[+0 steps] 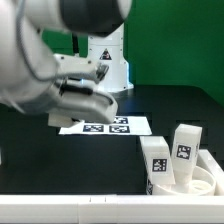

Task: Assemble stool

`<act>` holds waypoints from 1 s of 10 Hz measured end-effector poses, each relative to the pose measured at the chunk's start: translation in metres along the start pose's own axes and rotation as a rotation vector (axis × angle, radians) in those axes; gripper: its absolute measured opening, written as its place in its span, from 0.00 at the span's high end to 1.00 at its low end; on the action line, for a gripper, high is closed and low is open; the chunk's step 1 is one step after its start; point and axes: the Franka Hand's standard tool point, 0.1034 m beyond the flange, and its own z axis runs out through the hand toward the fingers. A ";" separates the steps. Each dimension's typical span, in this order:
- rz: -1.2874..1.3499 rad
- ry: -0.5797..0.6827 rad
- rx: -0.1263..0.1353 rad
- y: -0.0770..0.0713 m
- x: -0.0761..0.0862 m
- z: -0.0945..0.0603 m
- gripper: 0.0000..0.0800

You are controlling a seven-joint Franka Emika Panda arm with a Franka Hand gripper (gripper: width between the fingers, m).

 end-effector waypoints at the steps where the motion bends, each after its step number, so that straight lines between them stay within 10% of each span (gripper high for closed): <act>1: 0.005 0.041 0.005 0.000 0.004 0.005 0.60; 3: -0.008 0.175 0.013 -0.007 0.007 -0.005 0.60; 6: 0.061 0.417 0.084 -0.062 -0.030 -0.083 0.60; 10: 0.036 0.644 0.110 -0.073 -0.022 -0.082 0.60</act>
Offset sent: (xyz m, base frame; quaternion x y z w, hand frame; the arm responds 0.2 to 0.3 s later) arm 0.0528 0.0658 0.0819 0.0562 0.2078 0.0124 0.9765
